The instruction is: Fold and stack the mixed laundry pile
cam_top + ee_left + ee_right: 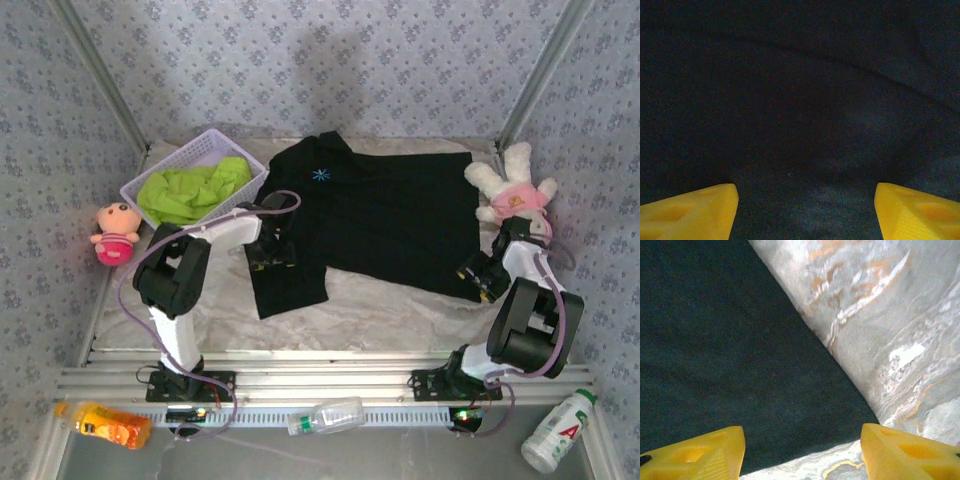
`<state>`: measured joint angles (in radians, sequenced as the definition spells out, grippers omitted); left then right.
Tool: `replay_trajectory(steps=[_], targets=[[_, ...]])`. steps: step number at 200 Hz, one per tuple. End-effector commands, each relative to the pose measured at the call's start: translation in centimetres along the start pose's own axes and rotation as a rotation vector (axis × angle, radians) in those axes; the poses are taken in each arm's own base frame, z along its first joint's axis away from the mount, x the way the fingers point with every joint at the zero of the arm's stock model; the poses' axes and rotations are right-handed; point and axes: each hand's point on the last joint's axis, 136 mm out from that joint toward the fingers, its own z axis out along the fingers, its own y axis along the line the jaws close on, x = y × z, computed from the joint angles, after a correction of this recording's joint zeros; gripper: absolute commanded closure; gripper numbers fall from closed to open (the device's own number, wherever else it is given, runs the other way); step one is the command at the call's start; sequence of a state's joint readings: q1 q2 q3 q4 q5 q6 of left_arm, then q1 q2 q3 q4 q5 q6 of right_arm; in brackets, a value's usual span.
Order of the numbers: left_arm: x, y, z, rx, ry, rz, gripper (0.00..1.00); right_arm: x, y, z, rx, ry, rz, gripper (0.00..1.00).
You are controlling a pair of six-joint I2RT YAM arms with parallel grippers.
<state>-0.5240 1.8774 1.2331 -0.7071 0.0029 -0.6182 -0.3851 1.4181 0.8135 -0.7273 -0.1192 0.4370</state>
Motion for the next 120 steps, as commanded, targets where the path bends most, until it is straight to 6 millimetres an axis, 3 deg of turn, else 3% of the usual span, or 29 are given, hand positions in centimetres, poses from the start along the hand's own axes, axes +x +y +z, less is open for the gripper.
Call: replay_trajectory(steps=[1, 40, 120], targets=[[-0.3, 3.2, 0.9, -0.077, 0.011, 0.01, 0.26, 0.9, 0.8, 0.0, -0.059, 0.023, 0.008, 0.37], [-1.5, 4.6, 0.8, -0.081, 0.005, 0.017, 0.26, 1.8, 0.8, 1.1, -0.081, 0.046, 0.049, 0.47], [-0.8, 2.3, 0.7, 0.055, 0.043, 0.0, 0.26, 6.9, -1.9, -1.1, 0.027, 0.047, 0.101, 0.47]])
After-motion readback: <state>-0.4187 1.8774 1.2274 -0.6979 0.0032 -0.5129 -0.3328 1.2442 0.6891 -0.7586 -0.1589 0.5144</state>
